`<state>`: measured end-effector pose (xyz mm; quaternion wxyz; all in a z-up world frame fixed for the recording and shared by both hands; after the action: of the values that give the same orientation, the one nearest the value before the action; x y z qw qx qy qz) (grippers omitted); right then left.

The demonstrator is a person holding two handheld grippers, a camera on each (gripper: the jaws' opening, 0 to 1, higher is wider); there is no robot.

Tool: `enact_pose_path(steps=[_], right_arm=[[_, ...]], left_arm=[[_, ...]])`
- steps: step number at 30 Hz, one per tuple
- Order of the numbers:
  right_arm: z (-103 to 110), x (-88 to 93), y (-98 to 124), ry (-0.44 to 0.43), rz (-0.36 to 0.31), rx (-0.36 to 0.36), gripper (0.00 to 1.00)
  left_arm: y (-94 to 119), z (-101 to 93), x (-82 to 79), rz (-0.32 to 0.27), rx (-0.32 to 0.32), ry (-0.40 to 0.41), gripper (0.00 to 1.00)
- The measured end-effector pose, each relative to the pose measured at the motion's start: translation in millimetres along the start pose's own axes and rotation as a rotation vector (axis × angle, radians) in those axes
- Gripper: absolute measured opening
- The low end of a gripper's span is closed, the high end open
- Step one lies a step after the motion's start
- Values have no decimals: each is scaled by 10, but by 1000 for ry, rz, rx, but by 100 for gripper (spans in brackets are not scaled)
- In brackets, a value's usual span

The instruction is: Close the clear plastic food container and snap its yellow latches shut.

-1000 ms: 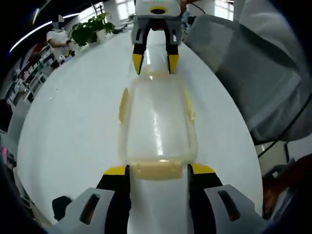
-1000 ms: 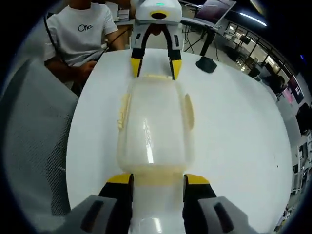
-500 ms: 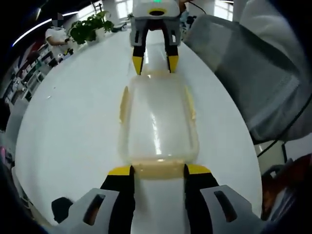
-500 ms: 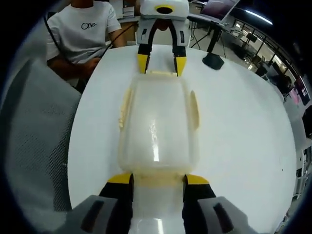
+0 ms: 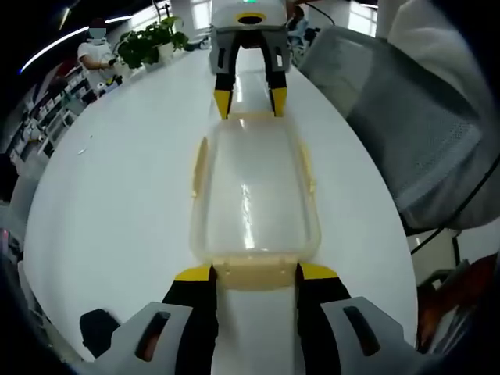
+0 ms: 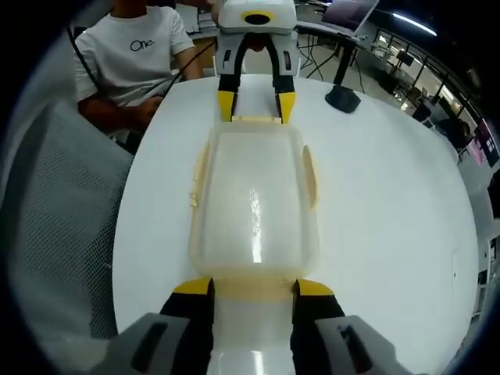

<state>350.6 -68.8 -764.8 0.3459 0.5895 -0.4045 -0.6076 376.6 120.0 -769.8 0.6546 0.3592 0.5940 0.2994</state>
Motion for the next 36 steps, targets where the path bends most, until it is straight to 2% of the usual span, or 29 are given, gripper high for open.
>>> enact_pose_path(steps=[12, 19, 29, 36], right_arm=[[70, -94, 249, 30, -48, -15, 37], [113, -91, 500, 76, -51, -9, 36], [142, 3, 838, 98, -69, -16, 37], [162, 187, 1023, 105, -89, -37, 37]], left_arm=[[253, -141, -198, 12, -20, 36, 37], [402, -235, -442, 20, -45, 61, 37], [493, -303, -793, 29, -86, 81, 37], [462, -340, -1075, 31, -85, 103, 37]])
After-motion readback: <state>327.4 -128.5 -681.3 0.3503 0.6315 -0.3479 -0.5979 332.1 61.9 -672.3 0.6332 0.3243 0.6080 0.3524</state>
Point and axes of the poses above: the point that each gripper's makers call its tool centre point, and the gripper's own axes: y roughly backward along the fingers, z roughly to its left, x roughly out of its underside, the point moved 3 cm from there along y, roughly backward along the fingers, and after that the axes turned 2 degrees about -z, right-handed, at the moved point
